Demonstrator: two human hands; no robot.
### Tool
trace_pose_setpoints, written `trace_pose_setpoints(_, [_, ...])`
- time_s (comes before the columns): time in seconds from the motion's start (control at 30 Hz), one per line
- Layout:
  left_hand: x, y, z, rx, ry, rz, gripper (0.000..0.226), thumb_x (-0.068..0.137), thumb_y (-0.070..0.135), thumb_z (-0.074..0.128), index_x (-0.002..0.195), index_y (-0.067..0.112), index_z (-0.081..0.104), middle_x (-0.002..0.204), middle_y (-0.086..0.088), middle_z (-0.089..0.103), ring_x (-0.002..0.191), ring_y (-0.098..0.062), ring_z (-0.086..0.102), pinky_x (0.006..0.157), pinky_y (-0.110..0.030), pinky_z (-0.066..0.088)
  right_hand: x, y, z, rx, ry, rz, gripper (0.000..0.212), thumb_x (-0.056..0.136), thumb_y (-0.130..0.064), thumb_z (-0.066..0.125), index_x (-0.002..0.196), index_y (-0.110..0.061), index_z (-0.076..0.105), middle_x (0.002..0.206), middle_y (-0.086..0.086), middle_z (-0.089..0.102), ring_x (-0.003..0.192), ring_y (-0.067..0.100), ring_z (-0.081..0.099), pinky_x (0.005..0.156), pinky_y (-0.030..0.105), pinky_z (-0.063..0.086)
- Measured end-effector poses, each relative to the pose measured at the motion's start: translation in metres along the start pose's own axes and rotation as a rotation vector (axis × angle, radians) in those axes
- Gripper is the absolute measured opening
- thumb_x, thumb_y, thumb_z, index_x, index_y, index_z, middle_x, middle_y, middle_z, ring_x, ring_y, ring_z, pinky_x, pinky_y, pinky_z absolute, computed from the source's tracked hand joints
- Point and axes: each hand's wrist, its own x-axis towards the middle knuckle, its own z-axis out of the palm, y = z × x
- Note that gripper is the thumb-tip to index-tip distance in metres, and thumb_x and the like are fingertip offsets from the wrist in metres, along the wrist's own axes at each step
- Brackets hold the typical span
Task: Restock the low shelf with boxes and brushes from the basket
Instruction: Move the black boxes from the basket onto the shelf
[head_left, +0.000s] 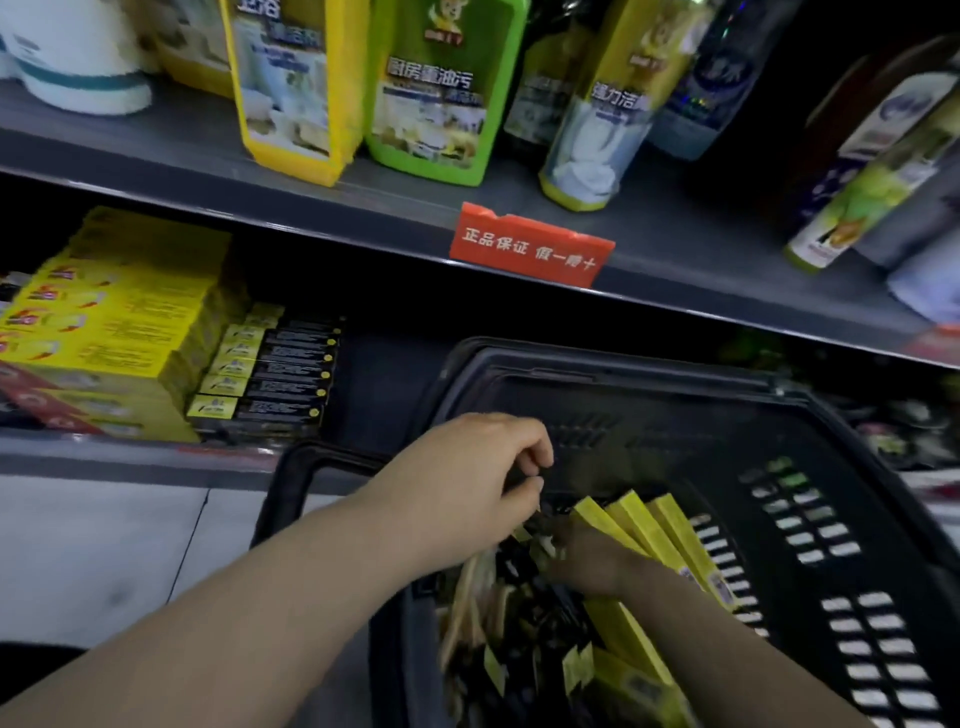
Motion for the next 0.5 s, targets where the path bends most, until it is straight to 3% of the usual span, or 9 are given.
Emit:
trace_pose_setpoints(0.07, [0.002,0.001,0.003,0.0,-0.016,-0.003,0.017,0.092,0.029,0.05,0.108,0.034,0.055,0.098,0.021,0.055,0.093,0.005,0.05,0.079,-0.013,0.043,0.009,0.001,0.016,-0.091,0.006,0.033,0.076,0.088,-0.032,0.061,0.147,-0.009,0.02,0.133,0.014,0.051,0.117,0.028,0.053,0.079,0.03,0.044])
trace_pose_setpoints(0.2, [0.007,0.006,0.006,-0.047,-0.024,-0.037,0.017,0.092,0.027,0.05,0.107,0.033,0.057,0.098,0.02,0.057,0.092,0.003,0.053,0.08,-0.019,0.048,0.009,0.003,0.01,-0.089,0.096,-0.003,0.053,0.087,-0.029,0.061,0.133,-0.01,0.042,0.124,0.014,0.058,0.111,0.027,0.056,0.071,0.025,0.038])
trace_pose_setpoints(0.27, [0.01,0.009,0.01,-0.105,-0.004,-0.059,0.023,0.092,0.026,0.051,0.115,0.031,0.055,0.107,0.019,0.054,0.097,0.005,0.051,0.083,-0.013,0.044,-0.005,0.003,-0.006,0.009,0.197,-0.035,0.052,0.084,-0.029,0.064,0.129,-0.012,0.045,0.119,0.011,0.059,0.108,0.027,0.057,0.072,0.025,0.039])
trace_pose_setpoints(0.33, [0.012,0.013,0.018,-0.123,0.004,-0.107,0.042,0.092,0.028,0.053,0.133,0.03,0.042,0.129,0.014,0.04,0.116,-0.001,0.042,0.091,-0.01,0.035,-0.028,-0.002,-0.023,0.11,0.369,-0.091,0.043,0.082,-0.031,0.066,0.117,-0.016,0.045,0.103,0.006,0.061,0.099,0.026,0.059,0.067,0.028,0.04])
trace_pose_setpoints(0.43, [0.012,0.024,0.036,-0.142,-0.117,-0.256,0.08,0.088,0.033,0.06,0.148,0.029,0.008,0.15,0.01,0.011,0.134,-0.016,0.029,0.106,-0.026,0.032,-0.074,-0.017,-0.042,0.269,0.576,-0.181,0.035,0.078,-0.04,0.069,0.084,-0.02,0.041,0.07,-0.001,0.056,0.066,0.017,0.056,0.053,0.026,0.037])
trace_pose_setpoints(0.5, [0.01,0.031,0.049,-0.203,-0.225,-0.351,0.085,0.085,0.035,0.065,0.146,0.025,0.007,0.15,-0.001,0.019,0.132,-0.021,0.035,0.105,-0.035,0.036,-0.105,-0.027,-0.046,0.484,0.629,-0.241,0.037,0.073,-0.048,0.07,0.076,-0.022,0.043,0.067,0.001,0.062,0.06,0.01,0.057,0.05,0.018,0.038])
